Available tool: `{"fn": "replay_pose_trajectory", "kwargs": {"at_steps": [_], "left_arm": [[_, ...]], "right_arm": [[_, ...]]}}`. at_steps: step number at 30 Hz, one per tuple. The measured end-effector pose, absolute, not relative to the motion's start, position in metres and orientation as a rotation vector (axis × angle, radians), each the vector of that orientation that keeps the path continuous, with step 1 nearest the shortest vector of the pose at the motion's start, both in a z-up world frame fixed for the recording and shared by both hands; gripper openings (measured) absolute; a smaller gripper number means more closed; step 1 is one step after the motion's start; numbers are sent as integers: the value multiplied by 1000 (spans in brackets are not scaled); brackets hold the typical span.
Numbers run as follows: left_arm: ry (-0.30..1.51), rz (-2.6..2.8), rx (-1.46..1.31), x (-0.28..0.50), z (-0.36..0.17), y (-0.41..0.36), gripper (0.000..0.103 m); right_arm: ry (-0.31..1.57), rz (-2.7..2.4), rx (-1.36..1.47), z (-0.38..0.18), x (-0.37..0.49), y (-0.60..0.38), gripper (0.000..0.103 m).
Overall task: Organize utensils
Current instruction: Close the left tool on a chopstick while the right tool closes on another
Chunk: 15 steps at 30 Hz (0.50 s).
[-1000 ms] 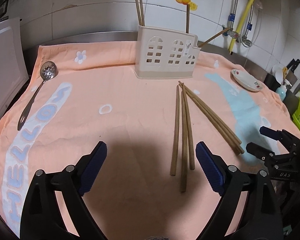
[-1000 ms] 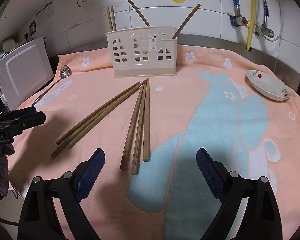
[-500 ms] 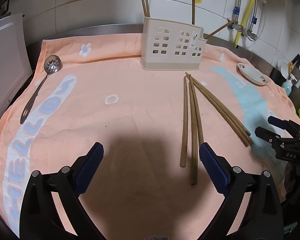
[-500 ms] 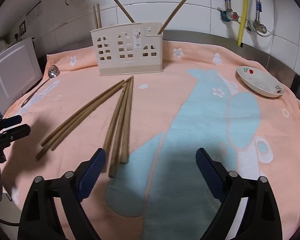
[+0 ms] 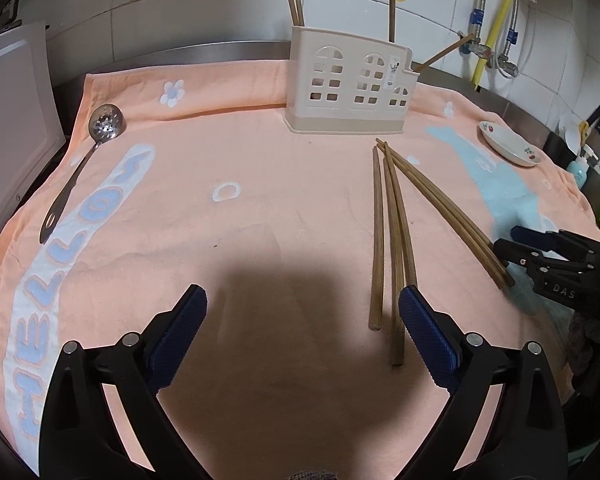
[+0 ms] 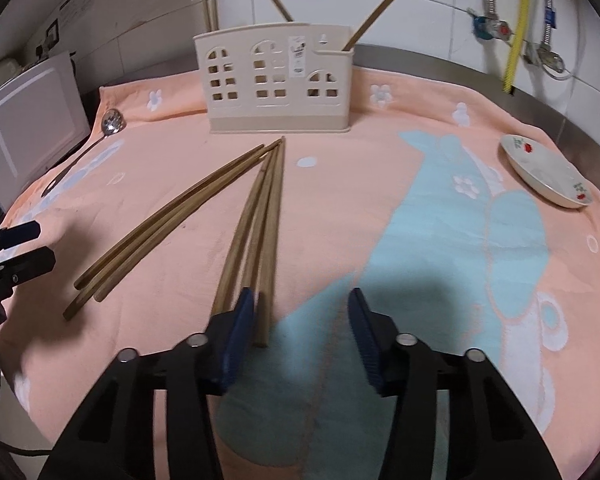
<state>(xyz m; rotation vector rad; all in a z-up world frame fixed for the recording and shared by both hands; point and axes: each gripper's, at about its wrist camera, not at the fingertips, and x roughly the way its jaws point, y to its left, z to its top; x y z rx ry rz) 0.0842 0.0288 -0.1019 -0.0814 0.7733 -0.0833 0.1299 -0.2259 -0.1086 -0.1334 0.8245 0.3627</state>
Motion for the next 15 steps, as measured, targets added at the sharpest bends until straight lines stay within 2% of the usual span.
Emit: {"fn": "replay_pose_trajectory", "kwargs": {"at_steps": [7, 12, 15], "left_arm": [[767, -93, -81, 84, -101, 28, 94], [777, -130, -56, 87, -102, 18, 81], [791, -165, -37, 91, -103, 10, 66]], "right_arm": [[841, 395, -166, -114, 135, -214, 22], [840, 386, -189, -115, 136, -209, 15], [843, 375, -184, -115, 137, -212, 7]]}}
